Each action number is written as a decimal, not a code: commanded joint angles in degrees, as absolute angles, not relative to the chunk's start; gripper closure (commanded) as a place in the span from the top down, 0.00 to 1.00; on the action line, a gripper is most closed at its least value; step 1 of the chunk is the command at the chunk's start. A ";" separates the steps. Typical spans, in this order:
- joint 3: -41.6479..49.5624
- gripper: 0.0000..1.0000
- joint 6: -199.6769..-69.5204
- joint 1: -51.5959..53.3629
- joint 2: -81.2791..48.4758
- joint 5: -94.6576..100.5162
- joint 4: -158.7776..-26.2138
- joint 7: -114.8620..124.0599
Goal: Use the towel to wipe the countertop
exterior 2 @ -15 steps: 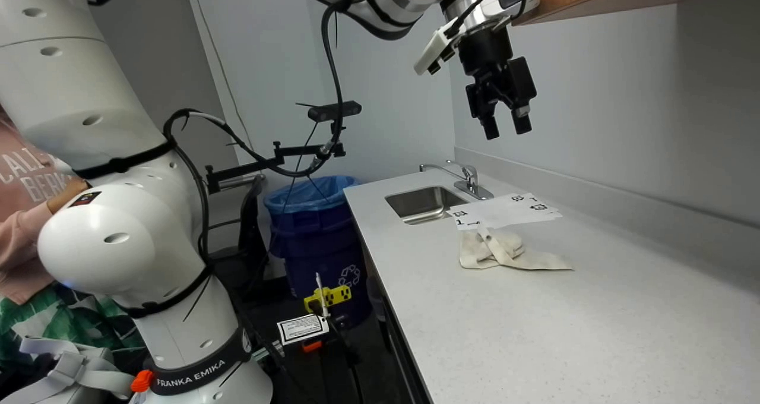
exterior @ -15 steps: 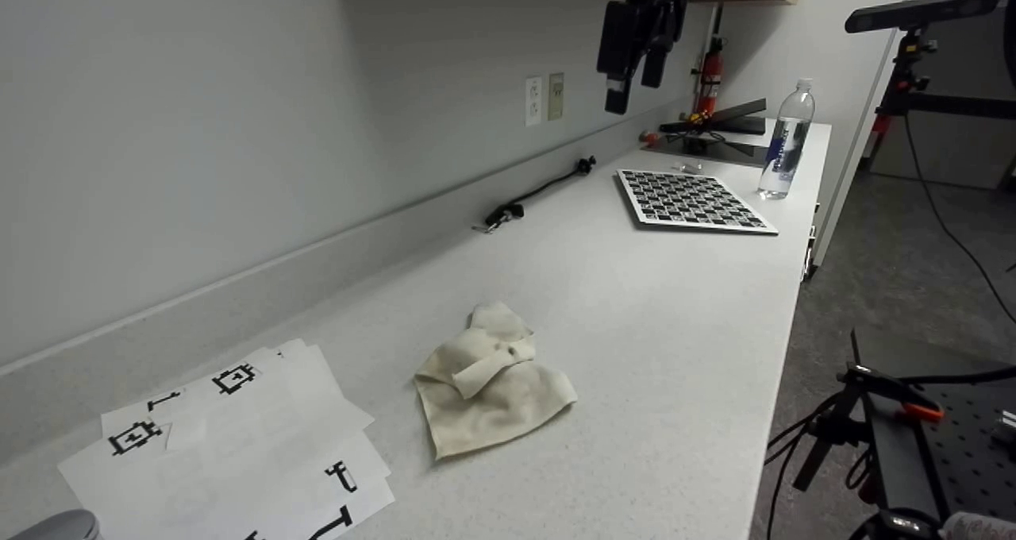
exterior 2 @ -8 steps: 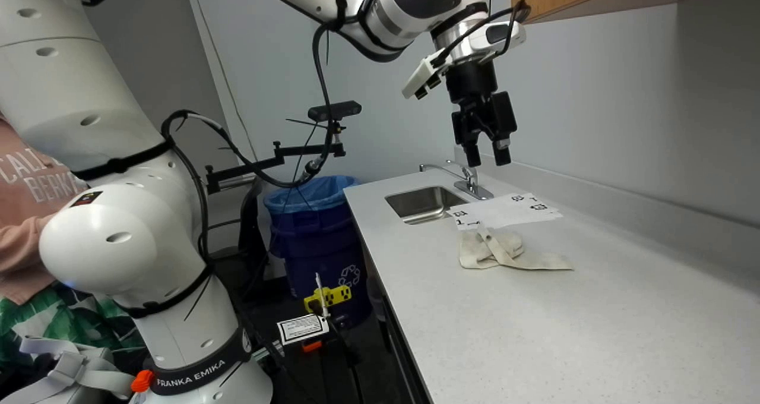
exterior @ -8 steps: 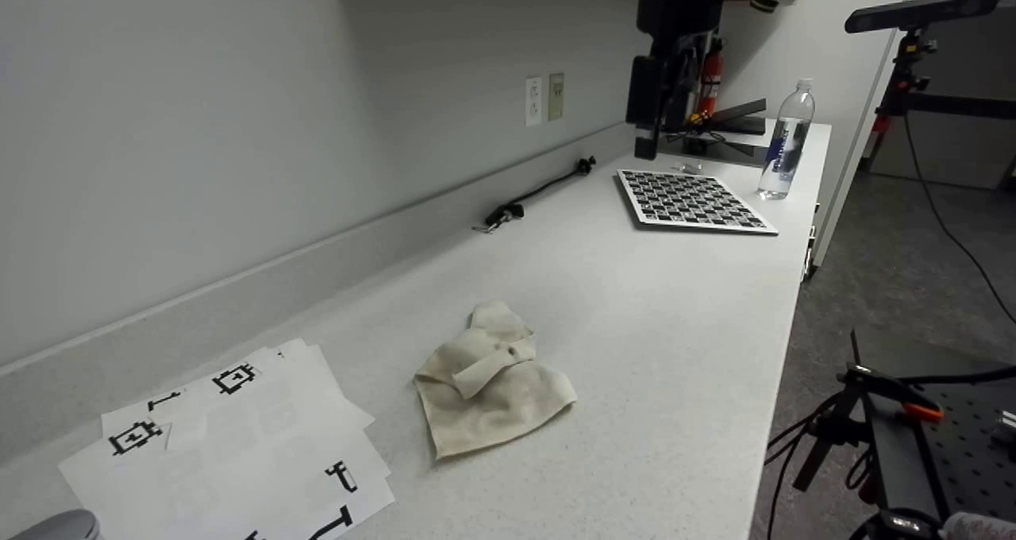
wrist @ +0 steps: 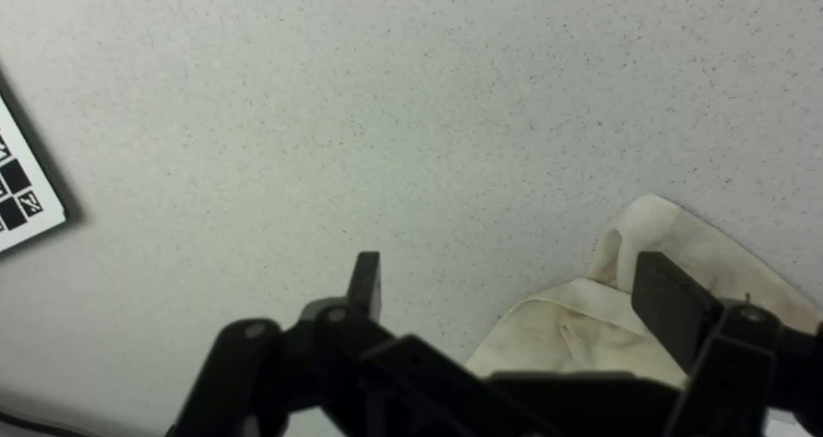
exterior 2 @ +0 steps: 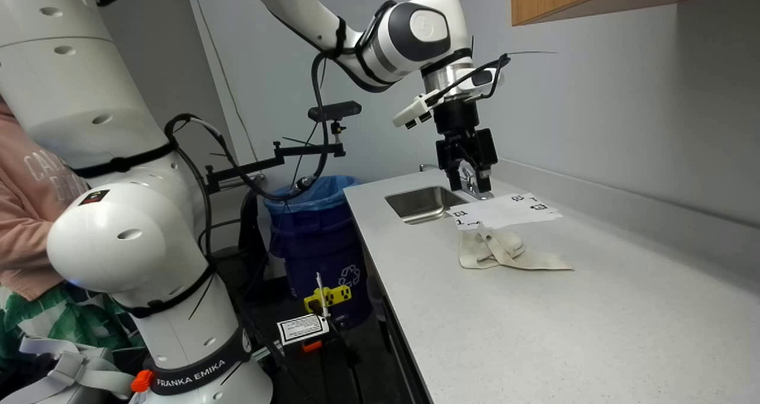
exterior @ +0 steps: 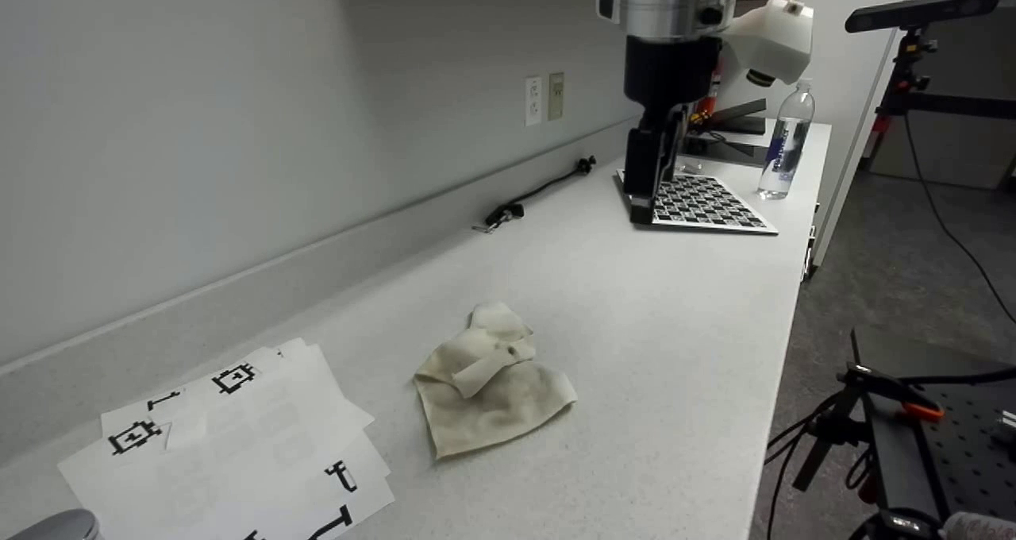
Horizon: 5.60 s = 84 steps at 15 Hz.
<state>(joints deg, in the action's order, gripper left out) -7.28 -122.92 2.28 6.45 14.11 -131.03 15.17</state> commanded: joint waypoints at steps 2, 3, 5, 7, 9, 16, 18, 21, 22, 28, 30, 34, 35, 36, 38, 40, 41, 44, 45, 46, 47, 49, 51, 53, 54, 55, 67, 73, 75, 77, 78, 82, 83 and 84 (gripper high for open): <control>-7.66 1.00 -130.33 4.23 0.99 14.30 -128.61 15.30; -7.66 1.00 -131.69 4.56 -0.22 14.20 -127.77 15.23; -7.57 1.00 -133.31 5.14 -2.13 13.97 -126.12 15.03; -7.09 1.00 -132.78 5.27 -0.49 14.05 -128.11 15.12; -7.03 1.00 -132.82 5.59 -1.79 14.03 -126.68 15.11; -6.89 1.00 -132.91 5.58 -3.15 13.23 -125.80 15.12; -7.03 1.00 -133.88 5.75 -5.25 11.78 -124.95 15.16; -7.34 1.00 -135.90 6.28 -10.00 8.44 -122.87 15.29; -7.32 1.00 -136.85 6.54 -11.45 7.79 -122.27 15.34; -7.84 1.00 -147.12 7.98 -20.11 4.41 -118.45 11.59; -8.14 1.00 -148.92 8.34 -22.30 3.93 -117.16 9.44; -6.82 1.00 -149.54 9.42 -25.82 6.04 -115.12 7.51; -6.52 1.00 -149.41 9.61 -26.54 6.31 -114.61 7.41; -5.52 1.00 -149.77 10.20 -27.42 7.49 -114.26 8.22; -3.72 1.00 -151.10 11.18 -28.84 9.26 -113.71 9.80; -0.17 1.00 -154.32 13.67 -30.37 13.23 -113.26 12.71; 1.24 1.00 -155.75 14.70 -31.25 14.92 -113.02 13.65; 3.95 1.00 -158.38 17.10 -33.22 16.56 -113.01 16.08; 4.21 1.00 -158.58 17.56 -33.72 16.16 -112.87 16.34; 3.89 1.00 -158.43 17.67 -34.02 15.16 -112.73 16.50; 3.75 1.00 -158.57 17.84 -34.24 14.44 -112.62 16.88; 3.29 0.93 -158.20 17.86 -34.20 13.60 -112.52 17.36; 2.84 0.68 -157.98 17.57 -33.58 12.62 -112.73 17.61; 2.66 0.50 -158.19 17.38 -32.85 11.46 -113.10 18.20; 2.64 0.42 -158.20 17.30 -32.53 10.71 -113.30 18.56; 2.30 0.35 -158.05 16.94 -32.11 9.52 -113.58 18.93; -3.87 0.02 -159.73 15.41 -27.70 -1.73 -112.78 18.48; -3.66 0.02 -160.60 14.87 -30.35 -1.55 -111.66 17.61; -3.05 0.02 -161.07 14.99 -31.78 -1.12 -111.41 17.60; -2.30 0.02 -161.69 15.13 -33.18 -0.83 -111.38 17.68; -2.19 0.02 -162.05 14.96 -33.80 -1.14 -111.35 17.70; -0.63 0.02 -164.08 14.90 -34.95 -1.26 -112.10 18.13; 0.13 0.02 -164.61 15.00 -34.90 -1.06 -112.57 18.35; 0.97 0.02 -164.91 15.16 -34.74 -0.80 -112.92 18.58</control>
<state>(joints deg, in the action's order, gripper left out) -0.88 -162.84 15.07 -34.08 -0.76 -112.69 18.29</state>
